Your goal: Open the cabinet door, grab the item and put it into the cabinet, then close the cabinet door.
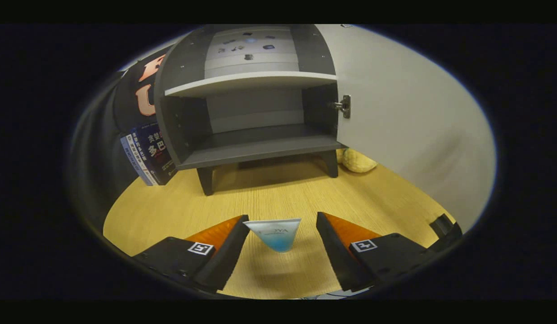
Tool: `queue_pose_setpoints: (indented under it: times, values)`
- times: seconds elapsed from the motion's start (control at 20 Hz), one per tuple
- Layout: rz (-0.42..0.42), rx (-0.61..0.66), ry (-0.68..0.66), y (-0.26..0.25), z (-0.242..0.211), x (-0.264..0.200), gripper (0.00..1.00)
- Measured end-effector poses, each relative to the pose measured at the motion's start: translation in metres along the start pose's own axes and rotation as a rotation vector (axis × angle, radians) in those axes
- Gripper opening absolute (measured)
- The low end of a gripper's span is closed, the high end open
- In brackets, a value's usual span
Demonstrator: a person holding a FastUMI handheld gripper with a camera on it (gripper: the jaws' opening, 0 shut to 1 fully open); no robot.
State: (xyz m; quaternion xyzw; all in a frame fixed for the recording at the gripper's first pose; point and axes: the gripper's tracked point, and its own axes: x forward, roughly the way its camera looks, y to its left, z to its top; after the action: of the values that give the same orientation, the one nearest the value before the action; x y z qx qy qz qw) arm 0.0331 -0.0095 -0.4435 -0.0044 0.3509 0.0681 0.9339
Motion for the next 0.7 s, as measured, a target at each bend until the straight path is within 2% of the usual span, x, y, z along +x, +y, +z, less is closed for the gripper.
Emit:
queue_pose_setpoints:
  times: [0.1,0.15,0.25,0.35,0.7]
  values:
    - [0.024,0.030,0.011,0.004,-0.005,0.005,0.90]
    - [0.021,0.027,0.013,0.003,-0.008,0.008,0.83]
    - [0.014,0.022,0.020,0.001,-0.008,0.010,0.76]
    - [0.000,0.024,0.038,-0.002,-0.009,0.007,0.63]
    - [0.015,0.021,0.059,0.008,0.018,-0.038,0.63]
